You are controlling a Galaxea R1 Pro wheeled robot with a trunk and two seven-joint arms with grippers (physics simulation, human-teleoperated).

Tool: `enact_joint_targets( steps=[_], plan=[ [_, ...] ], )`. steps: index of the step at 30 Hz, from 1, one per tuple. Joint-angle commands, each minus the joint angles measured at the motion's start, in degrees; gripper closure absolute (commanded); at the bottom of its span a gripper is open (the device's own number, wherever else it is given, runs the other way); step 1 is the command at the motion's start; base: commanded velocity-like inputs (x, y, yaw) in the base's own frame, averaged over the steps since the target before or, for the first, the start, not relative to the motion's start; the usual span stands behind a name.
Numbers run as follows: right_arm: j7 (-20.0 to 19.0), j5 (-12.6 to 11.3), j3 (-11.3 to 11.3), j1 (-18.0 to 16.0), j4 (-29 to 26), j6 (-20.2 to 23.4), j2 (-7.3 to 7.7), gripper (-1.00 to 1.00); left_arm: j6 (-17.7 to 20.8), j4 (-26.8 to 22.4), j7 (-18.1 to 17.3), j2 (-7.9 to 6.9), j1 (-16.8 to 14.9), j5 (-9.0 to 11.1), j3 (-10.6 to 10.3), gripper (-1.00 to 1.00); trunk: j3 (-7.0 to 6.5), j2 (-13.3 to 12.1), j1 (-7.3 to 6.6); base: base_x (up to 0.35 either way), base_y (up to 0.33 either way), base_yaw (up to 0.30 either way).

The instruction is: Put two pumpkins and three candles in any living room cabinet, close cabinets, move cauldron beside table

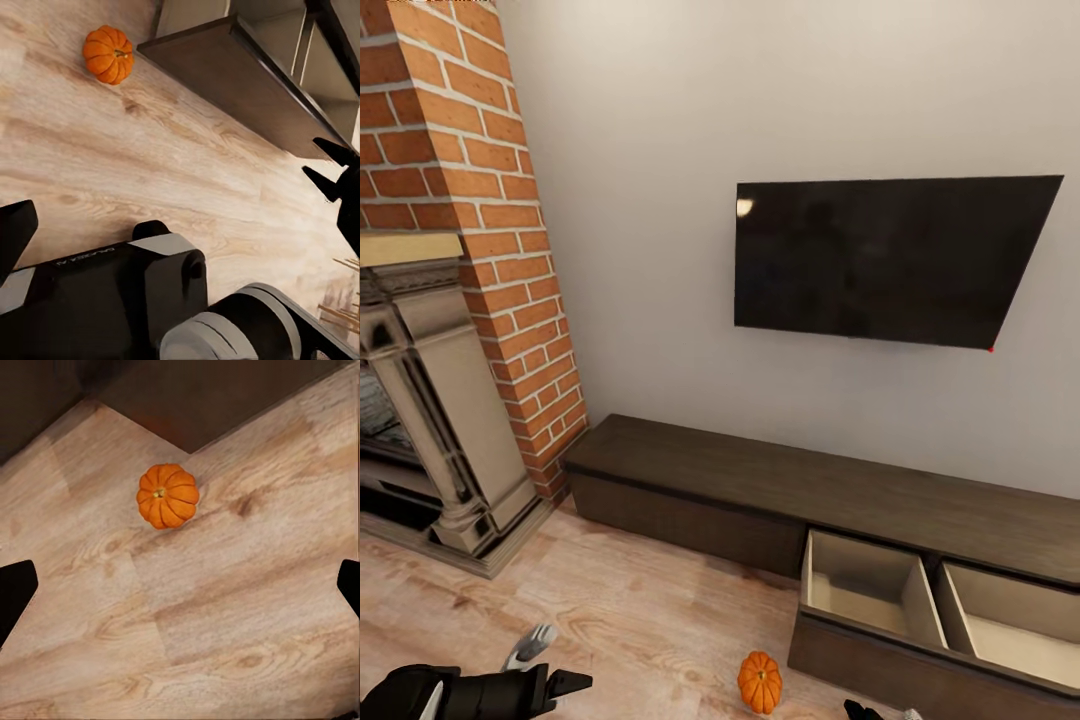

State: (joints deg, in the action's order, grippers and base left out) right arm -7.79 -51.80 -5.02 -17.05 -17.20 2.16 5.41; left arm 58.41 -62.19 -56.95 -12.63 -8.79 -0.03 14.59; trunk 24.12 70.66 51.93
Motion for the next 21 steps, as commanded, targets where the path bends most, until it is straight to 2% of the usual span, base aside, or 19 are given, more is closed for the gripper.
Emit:
enact_joint_targets(
  steps=[1,3,4,6,7,8,9,11,14,18,21],
  plan=[
    [0.0,0.0,-0.1,0.0,0.1,-0.7,-0.17,-1.0,-0.3,0.0,1.8,0.07,0.0,0.0,0.0,-1.0,-0.19,-0.4,-0.23,0.0,0.0,0.0],
    [0.3,0.1,-0.9,0.0,0.3,-3.2,-1.51,-1.0,-1.1,0.0,9.8,0.31,0.0,0.1,0.0,-1.0,-0.54,-1.2,-0.67,0.0,0.0,0.0],
    [0.4,0.1,-1.2,0.0,0.3,-3.6,-1.87,-1.0,-1.4,0.0,12.0,0.4,0.0,0.1,0.0,-1.0,-0.72,-1.6,-0.89,0.0,0.0,0.0],
    [0.6,0.1,-2.9,0.0,0.4,-4.6,-2.87,-1.0,-4.4,0.0,20.6,1.1,0.0,0.4,0.0,-1.0,-1.08,-2.4,-1.33,0.0,0.0,0.0],
    [0.7,0.1,-3.4,0.0,0.4,-4.9,-3.01,-1.0,-5.6,0.1,22.7,1.36,0.0,0.4,0.0,-1.0,-1.26,-2.8,-1.54,0.0,0.0,0.0],
    [0.7,0.2,-4.4,0.0,0.5,-5.7,-3.21,-1.0,-8.1,0.3,26.8,2.03,0.0,0.5,0.0,-1.0,-1.44,-3.2,-1.76,0.0,0.0,0.0],
    [0.7,0.3,-5.0,0.0,0.5,-6.2,-3.28,-1.0,-9.4,0.4,28.9,2.46,0.0,0.5,0.0,-1.0,-1.62,-3.6,-1.98,0.0,0.0,0.0],
    [0.7,0.4,-6.6,0.0,0.5,-8.8,-3.47,-1.0,-14.3,0.7,36.9,4.61,0.0,0.7,0.0,-1.0,-1.8,-4.0,-2.2,0.0,0.0,0.0],
    [0.8,0.5,-7.4,0.0,0.5,-10.7,-3.61,-1.0,-18.8,0.9,44.4,7.19,0.0,0.9,0.0,-1.0,-1.8,-4.0,-2.2,0.0,0.0,0.0],
    [0.4,0.4,-7.6,0.0,0.6,-11.0,-3.65,-1.0,-20.4,0.9,46.5,8.15,0.0,0.8,-0.3,-1.0,-1.8,-4.0,-2.2,0.0,0.0,0.0],
    [0.3,0.3,-7.5,0.0,0.7,-11.4,-3.65,-1.0,-20.6,0.9,46.3,8.22,0.0,0.8,-0.4,-1.0,-1.8,-4.0,-2.2,0.009,0.003,0.0]
  ],
)
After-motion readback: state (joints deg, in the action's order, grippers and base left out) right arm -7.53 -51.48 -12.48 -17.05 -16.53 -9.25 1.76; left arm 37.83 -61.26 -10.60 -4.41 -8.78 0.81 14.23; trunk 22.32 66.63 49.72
